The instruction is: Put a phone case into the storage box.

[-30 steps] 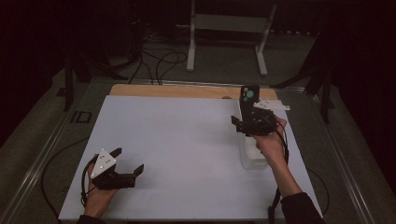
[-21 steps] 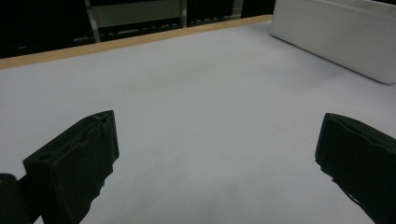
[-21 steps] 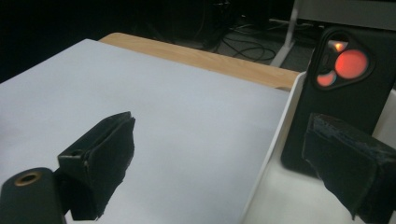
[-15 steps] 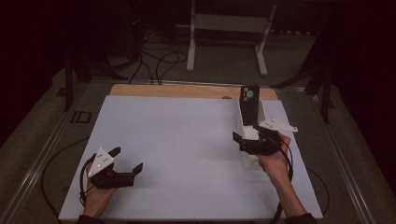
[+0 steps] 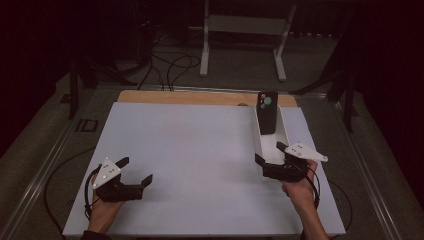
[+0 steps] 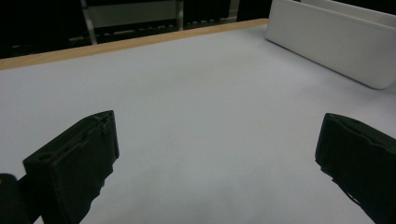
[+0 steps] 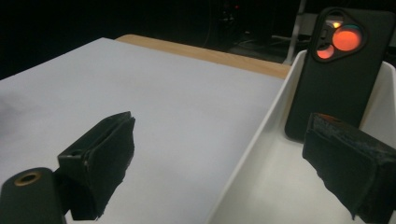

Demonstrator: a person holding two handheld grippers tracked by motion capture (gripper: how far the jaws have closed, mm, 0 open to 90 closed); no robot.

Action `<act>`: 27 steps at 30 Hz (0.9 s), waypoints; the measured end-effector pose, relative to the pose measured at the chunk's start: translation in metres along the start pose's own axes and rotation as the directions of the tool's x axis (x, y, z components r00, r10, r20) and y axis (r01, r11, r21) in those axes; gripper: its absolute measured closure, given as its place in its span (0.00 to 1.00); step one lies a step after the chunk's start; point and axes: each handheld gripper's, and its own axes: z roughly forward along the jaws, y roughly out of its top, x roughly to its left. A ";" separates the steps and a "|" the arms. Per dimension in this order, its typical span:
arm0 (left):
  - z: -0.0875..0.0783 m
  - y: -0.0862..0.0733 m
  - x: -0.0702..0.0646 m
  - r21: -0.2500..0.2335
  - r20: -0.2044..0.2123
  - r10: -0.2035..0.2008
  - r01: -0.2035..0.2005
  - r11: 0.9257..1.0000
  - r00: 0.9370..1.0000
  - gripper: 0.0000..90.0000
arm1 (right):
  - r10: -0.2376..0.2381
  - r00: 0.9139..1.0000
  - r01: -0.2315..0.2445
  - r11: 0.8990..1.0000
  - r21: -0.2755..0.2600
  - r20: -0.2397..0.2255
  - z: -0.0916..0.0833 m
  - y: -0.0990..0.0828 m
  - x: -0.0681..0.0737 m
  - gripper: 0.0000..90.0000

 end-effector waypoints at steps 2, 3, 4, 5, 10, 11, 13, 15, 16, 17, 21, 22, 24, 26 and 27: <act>-0.001 0.001 0.001 -0.002 0.002 0.000 0.000 1.000 1.000 0.00 | -0.002 1.000 0.002 1.000 -0.013 -0.003 -0.002 -0.008 0.000 0.10; -0.001 0.001 0.001 -0.002 0.002 0.000 0.000 1.000 1.000 0.00 | -0.003 1.000 0.003 1.000 -0.014 -0.002 -0.003 -0.010 0.001 0.10; -0.001 0.002 0.001 -0.004 0.003 0.000 0.000 1.000 1.000 0.00 | -0.005 1.000 0.005 1.000 -0.016 -0.004 -0.004 -0.012 0.001 0.10; -0.001 0.002 0.001 -0.004 0.003 0.000 0.000 1.000 1.000 0.00 | -0.008 1.000 0.008 1.000 -0.023 -0.001 -0.005 -0.014 0.001 0.10; -0.001 0.003 0.001 -0.008 0.004 0.001 -0.001 1.000 1.000 0.00 | 0.000 1.000 0.000 0.999 -0.045 -0.013 -0.009 -0.020 0.003 0.10; -0.001 0.003 0.001 -0.009 0.003 0.002 -0.002 1.000 1.000 0.00 | 0.000 1.000 0.000 0.999 -0.045 -0.013 -0.009 -0.020 0.003 0.10; -0.001 0.003 0.000 -0.010 0.002 0.004 -0.004 1.000 1.000 0.00 | 0.001 1.000 -0.002 0.998 -0.055 -0.018 -0.010 -0.024 0.005 0.10; -0.002 0.003 0.000 -0.010 0.002 0.004 -0.004 1.000 1.000 0.00 | 0.006 1.000 -0.007 0.998 -0.062 -0.022 -0.011 -0.026 0.006 0.10; -0.002 0.003 0.001 -0.014 0.002 0.005 -0.005 1.000 1.000 0.00 | 0.010 1.000 -0.011 0.998 -0.066 -0.024 -0.011 -0.028 0.005 0.10; -0.002 0.003 0.001 -0.014 0.002 0.005 -0.005 1.000 1.000 0.00 | 0.010 1.000 -0.011 0.998 -0.066 -0.024 -0.011 -0.028 0.005 0.10; -0.003 0.003 0.001 -0.024 0.002 0.004 -0.004 1.000 1.000 0.00 | 0.020 0.999 -0.023 0.996 -0.088 -0.026 -0.015 -0.032 0.004 0.10; -0.003 0.003 0.001 -0.026 0.004 0.004 -0.004 1.000 1.000 0.00 | 0.025 0.999 -0.028 0.995 -0.095 -0.031 -0.015 -0.033 0.004 0.10; -0.004 0.003 0.001 -0.031 0.003 0.010 -0.010 0.999 1.000 0.00 | 0.018 0.999 -0.020 0.995 -0.093 -0.028 -0.017 -0.036 0.004 0.10; -0.004 0.003 0.001 -0.035 0.003 0.008 -0.008 0.999 1.000 0.00 | 0.002 1.000 -0.004 0.996 -0.089 -0.019 -0.017 -0.039 0.004 0.10; -0.005 0.003 0.001 -0.036 0.003 0.009 -0.009 0.999 1.000 0.00 | 0.002 1.000 -0.004 0.996 -0.089 -0.019 -0.017 -0.039 0.004 0.10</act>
